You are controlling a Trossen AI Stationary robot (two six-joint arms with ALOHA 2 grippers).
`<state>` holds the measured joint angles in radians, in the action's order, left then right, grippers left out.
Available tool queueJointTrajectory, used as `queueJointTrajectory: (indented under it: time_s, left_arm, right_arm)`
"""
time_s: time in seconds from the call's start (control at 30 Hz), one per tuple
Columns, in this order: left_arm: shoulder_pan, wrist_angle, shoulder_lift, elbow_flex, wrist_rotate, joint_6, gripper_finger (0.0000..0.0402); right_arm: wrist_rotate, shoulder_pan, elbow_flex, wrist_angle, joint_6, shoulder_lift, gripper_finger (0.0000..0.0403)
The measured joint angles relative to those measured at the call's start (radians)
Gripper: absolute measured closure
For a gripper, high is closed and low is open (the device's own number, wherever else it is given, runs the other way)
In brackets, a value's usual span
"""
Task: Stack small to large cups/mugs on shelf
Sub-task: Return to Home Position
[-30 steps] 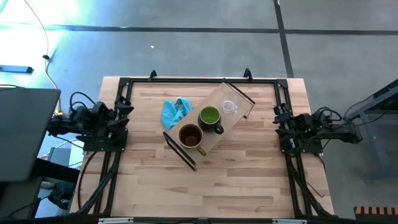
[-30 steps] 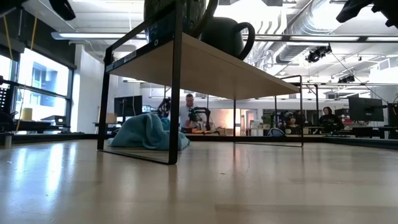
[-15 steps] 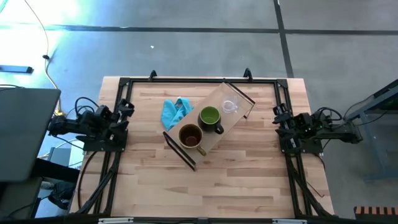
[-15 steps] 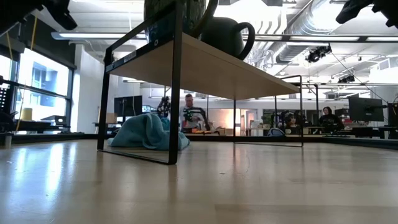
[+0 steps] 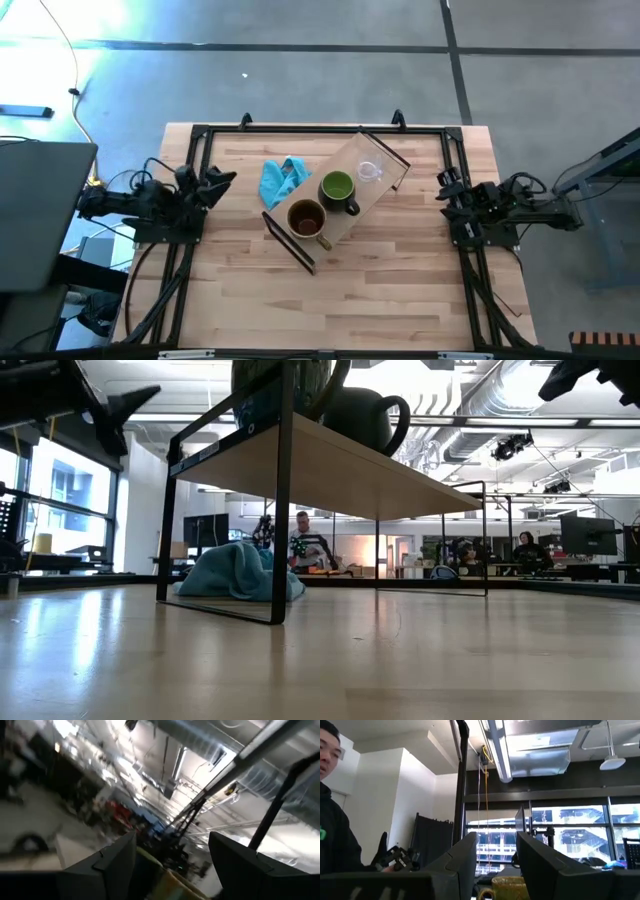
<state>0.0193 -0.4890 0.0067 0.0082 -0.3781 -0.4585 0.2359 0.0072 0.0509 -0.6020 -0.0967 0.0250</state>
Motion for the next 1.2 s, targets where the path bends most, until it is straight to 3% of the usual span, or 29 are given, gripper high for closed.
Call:
queueJointTrajectory:
  time_s: [0.17, 0.27, 0.37, 0.5, 0.57, 0.63, 0.73, 0.8, 0.9, 1.1, 1.2]
  left_arm:
    - [0.0, 0.092, 0.0, 0.0, -0.005, -0.294, 0.0165]
    - [0.0, 0.107, 0.0, 0.0, -0.013, -0.355, 0.0165]
    - [0.0, 0.072, 0.0, 0.0, 0.07, -0.235, 0.0165]
    - [0.0, 0.082, 0.0, 0.0, 0.299, 0.066, 0.0165]
    - [0.002, 0.142, 0.0, 0.001, 0.358, 0.161, 0.0165]
    - [0.0, 0.24, 0.0, 0.001, 0.308, 0.152, 0.0165]
    - [0.0, 0.427, 0.0, 0.001, 0.154, 0.013, 0.0165]
    - [-0.002, 0.424, 0.026, 0.004, 0.1, -0.072, 0.0165]
    - [0.0, 0.433, 0.048, 0.004, 0.12, -0.07, 0.0165]
    - [0.001, 0.401, 0.048, 0.002, 0.28, 0.171, 0.0165]
    - [0.0, 0.43, 0.048, 0.002, 0.259, 0.205, 0.0165]
  right_arm:
    - [0.0, 0.0, 0.0, 0.041, 0.0, 0.0, 0.0272]
    - [0.0, 0.0, 0.0, 0.046, 0.002, 0.0, 0.0272]
    - [0.001, 0.0, 0.0, 0.046, 0.009, 0.0, 0.0272]
    - [0.001, 0.0, 0.0, 0.048, 0.008, 0.0, 0.0272]
    - [0.001, 0.0, 0.0, 0.049, 0.008, 0.0, 0.0272]
    - [0.001, 0.0, 0.0, 0.049, 0.004, 0.0, 0.0272]
    - [0.002, 0.0, 0.0, 0.049, -0.014, 0.0, 0.0272]
    - [0.002, 0.0, 0.0, 0.05, -0.016, 0.0, 0.0272]
    - [0.002, 0.0, 0.0, 0.049, -0.01, 0.0, 0.0272]
    - [0.0, 0.0, 0.0, 0.057, -0.011, 0.0, 0.0272]
    - [0.0, 0.0, 0.0, 0.081, -0.011, 0.0, 0.0272]
